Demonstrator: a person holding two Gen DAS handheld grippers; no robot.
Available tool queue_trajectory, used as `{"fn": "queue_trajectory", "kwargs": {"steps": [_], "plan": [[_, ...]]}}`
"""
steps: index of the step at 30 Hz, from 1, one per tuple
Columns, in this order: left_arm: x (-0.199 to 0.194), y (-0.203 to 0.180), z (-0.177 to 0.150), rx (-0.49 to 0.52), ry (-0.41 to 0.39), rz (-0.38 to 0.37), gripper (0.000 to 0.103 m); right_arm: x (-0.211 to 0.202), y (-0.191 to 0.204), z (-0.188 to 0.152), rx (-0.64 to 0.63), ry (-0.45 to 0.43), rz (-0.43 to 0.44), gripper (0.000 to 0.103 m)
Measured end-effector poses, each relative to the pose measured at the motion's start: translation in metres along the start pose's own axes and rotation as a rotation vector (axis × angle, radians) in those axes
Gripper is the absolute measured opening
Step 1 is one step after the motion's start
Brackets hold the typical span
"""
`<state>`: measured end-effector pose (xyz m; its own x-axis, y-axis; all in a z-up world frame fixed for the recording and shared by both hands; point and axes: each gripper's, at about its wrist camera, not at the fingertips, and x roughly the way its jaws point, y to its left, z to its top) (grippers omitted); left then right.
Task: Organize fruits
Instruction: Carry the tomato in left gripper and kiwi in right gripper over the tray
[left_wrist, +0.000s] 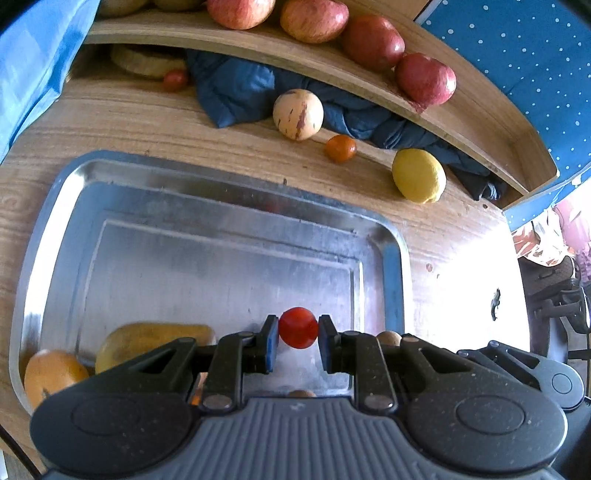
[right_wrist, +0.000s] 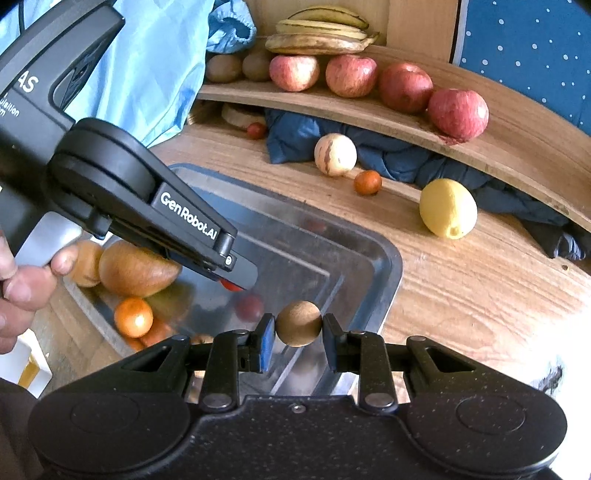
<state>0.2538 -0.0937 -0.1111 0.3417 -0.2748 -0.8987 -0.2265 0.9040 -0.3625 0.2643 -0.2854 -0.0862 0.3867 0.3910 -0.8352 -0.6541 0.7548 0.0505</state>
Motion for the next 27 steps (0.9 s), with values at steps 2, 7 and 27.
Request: {"fn": "queue_trajectory", "kwargs": {"steps": [2, 7, 27], "plan": [[0.0, 0.001, -0.004, -0.005, 0.0, 0.003, 0.024, -0.002, 0.001, -0.003, -0.004, 0.004, 0.006, 0.029], [0.0, 0.003, -0.015, -0.012, 0.004, 0.011, 0.024, -0.005, 0.003, -0.011, -0.017, 0.016, 0.023, 0.029], [-0.005, 0.009, -0.029, -0.023, 0.022, 0.041, 0.024, -0.007, 0.012, -0.025, -0.039, 0.062, 0.074, 0.03]]}}
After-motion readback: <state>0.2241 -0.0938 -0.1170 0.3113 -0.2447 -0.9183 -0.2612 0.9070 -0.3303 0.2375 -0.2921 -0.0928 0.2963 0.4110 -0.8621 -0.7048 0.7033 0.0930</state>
